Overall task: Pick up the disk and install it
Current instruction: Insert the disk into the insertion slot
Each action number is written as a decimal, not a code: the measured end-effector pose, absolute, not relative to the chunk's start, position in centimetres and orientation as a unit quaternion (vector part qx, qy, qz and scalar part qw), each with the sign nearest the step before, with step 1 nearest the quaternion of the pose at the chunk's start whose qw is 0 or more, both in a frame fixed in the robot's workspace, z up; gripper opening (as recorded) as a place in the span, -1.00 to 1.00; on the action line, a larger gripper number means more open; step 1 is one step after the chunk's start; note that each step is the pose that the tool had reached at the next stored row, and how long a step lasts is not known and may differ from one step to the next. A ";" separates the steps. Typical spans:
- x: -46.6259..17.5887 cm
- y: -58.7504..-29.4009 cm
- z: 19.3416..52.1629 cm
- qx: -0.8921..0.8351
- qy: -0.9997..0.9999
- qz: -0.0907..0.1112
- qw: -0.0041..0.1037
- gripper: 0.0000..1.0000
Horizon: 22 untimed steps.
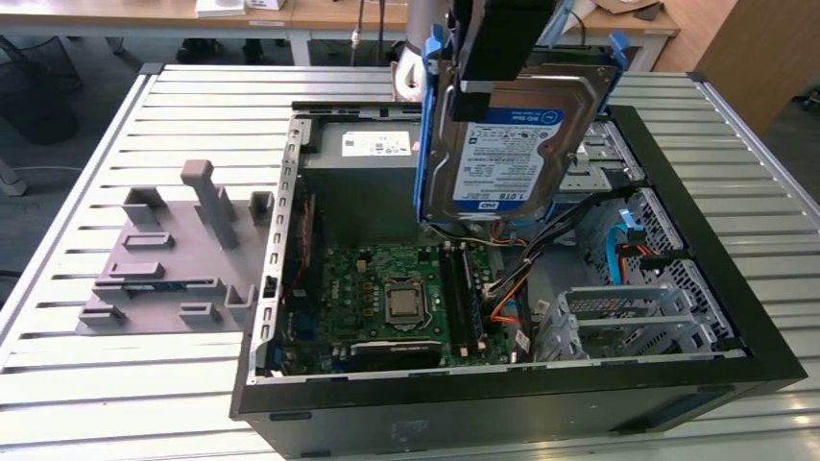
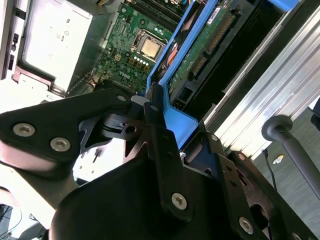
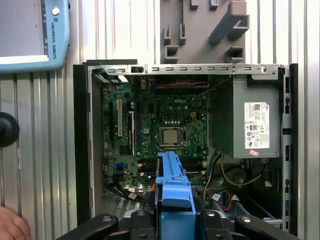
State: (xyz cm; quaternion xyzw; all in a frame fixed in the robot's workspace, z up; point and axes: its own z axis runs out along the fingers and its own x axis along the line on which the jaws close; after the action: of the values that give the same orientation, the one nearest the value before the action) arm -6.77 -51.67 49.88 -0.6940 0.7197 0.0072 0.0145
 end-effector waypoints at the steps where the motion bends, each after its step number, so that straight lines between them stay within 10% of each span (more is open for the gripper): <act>1: -6.8 -51.8 49.8 -0.694 0.720 0.007 0.014 -0.27; 22: -4.1 -54.7 48.6 -0.694 0.720 0.007 0.014 -0.27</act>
State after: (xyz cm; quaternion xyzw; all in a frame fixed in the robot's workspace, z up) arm -4.09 -54.70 48.64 -0.6939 0.7198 0.0071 0.0145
